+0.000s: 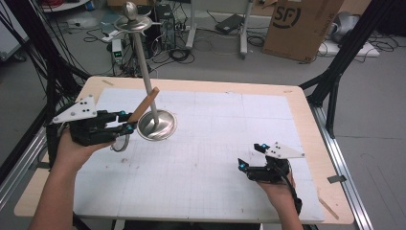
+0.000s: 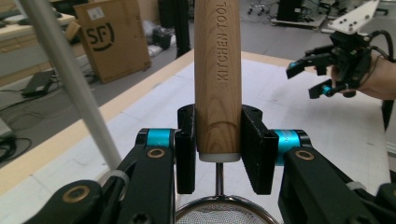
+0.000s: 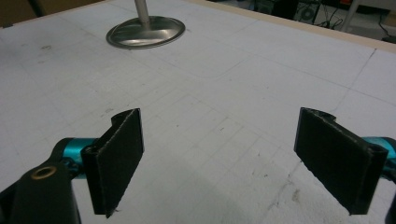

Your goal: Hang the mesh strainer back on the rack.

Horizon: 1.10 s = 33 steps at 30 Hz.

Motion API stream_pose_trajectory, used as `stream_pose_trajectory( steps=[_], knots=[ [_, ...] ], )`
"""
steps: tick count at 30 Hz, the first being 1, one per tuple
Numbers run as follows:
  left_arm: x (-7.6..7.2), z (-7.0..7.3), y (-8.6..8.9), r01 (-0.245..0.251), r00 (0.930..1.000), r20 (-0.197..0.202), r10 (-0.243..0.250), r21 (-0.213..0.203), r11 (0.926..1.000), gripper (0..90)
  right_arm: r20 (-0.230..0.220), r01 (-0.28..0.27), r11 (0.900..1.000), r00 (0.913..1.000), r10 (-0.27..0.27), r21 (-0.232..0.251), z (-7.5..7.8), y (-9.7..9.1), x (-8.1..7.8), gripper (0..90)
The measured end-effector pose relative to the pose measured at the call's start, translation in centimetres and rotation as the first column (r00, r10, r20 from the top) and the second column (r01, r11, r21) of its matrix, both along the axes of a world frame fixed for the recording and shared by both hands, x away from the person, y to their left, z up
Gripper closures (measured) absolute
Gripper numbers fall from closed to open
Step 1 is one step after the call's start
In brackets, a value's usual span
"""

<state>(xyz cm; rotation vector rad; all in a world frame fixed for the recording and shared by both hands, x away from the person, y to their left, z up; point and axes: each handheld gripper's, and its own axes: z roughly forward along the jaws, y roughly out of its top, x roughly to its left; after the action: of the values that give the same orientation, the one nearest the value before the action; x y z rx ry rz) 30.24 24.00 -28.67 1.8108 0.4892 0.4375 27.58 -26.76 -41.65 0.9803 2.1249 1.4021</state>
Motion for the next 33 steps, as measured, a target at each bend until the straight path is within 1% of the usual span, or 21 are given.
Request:
stream_pose_trajectory(
  steps=[5, 9, 12, 15, 18, 21, 23, 25, 29, 31, 33],
  knots=[
    [0.1, 1.1, 1.0, -0.034, 0.9993, 0.017, 0.034, -0.005, 0.9994, 68.9, -0.001, -0.004, 1.0000, 1.0000, 0.004, -0.007, -0.1, 0.1, 0.0, 14.7],
    [0.3, 2.5, 1.3, -0.049, 0.9981, 0.037, 0.048, 0.013, 0.9987, 68.9, -0.005, -0.004, 1.0000, 1.0000, 0.004, -0.008, -0.1, 0.2, 0.0, 14.7],
    [0.6, 3.5, 1.6, -0.054, 0.9974, 0.048, 0.053, 0.020, 0.9984, 68.9, -0.006, -0.003, 1.0000, 1.0000, 0.003, -0.004, -0.1, 0.2, 0.0, 14.7],
    [0.9, 4.5, 2.0, -0.069, 0.9960, 0.058, 0.068, 0.026, 0.9972, 68.9, -0.005, -0.002, 1.0000, 1.0000, 0.002, -0.005, 0.0, 0.2, 0.0, 14.7],
    [1.2, 5.3, 2.4, -0.081, 0.9954, 0.054, 0.079, 0.022, 0.9965, 68.9, -0.004, -0.004, 1.0000, 1.0000, 0.004, -0.007, -0.1, 0.2, 0.0, 14.7],
    [1.4, 6.0, 2.7, -0.099, 0.9938, 0.054, 0.097, 0.034, 0.9945, 68.9, -0.010, -0.004, 1.0000, 0.9999, 0.004, -0.007, -0.1, 0.3, 0.0, 14.7],
    [1.5, 6.5, 3.0, -0.111, 0.9923, 0.060, 0.109, 0.041, 0.9930, 68.9, -0.005, -0.005, 0.9999, 1.0000, 0.005, -0.009, -0.1, 0.3, 0.0, 14.7],
    [1.5, 6.9, 3.3, -0.117, 0.9912, 0.066, 0.114, 0.039, 0.9923, 68.9, -0.005, -0.003, 1.0000, 1.0000, 0.003, -0.008, -0.1, 0.2, 0.0, 14.7],
    [1.2, 7.9, 3.8, -0.133, 0.9871, 0.093, 0.130, 0.025, 0.9908, 68.9, -0.007, -0.002, 1.0000, 1.0000, 0.002, -0.007, -0.1, 0.3, 0.0, 14.7],
    [1.1, 8.3, 4.0, -0.134, 0.9859, 0.102, 0.132, 0.012, 0.9909, 68.9, -0.007, -0.003, 1.0000, 1.0000, 0.003, -0.008, -0.1, 0.3, 0.0, 14.7],
    [1.0, 8.6, 4.1, -0.140, 0.9845, 0.108, 0.138, 0.009, 0.9901, 68.9, -0.007, -0.002, 1.0000, 1.0000, 0.002, -0.007, -0.1, 0.3, 0.0, 14.7]
  ],
)
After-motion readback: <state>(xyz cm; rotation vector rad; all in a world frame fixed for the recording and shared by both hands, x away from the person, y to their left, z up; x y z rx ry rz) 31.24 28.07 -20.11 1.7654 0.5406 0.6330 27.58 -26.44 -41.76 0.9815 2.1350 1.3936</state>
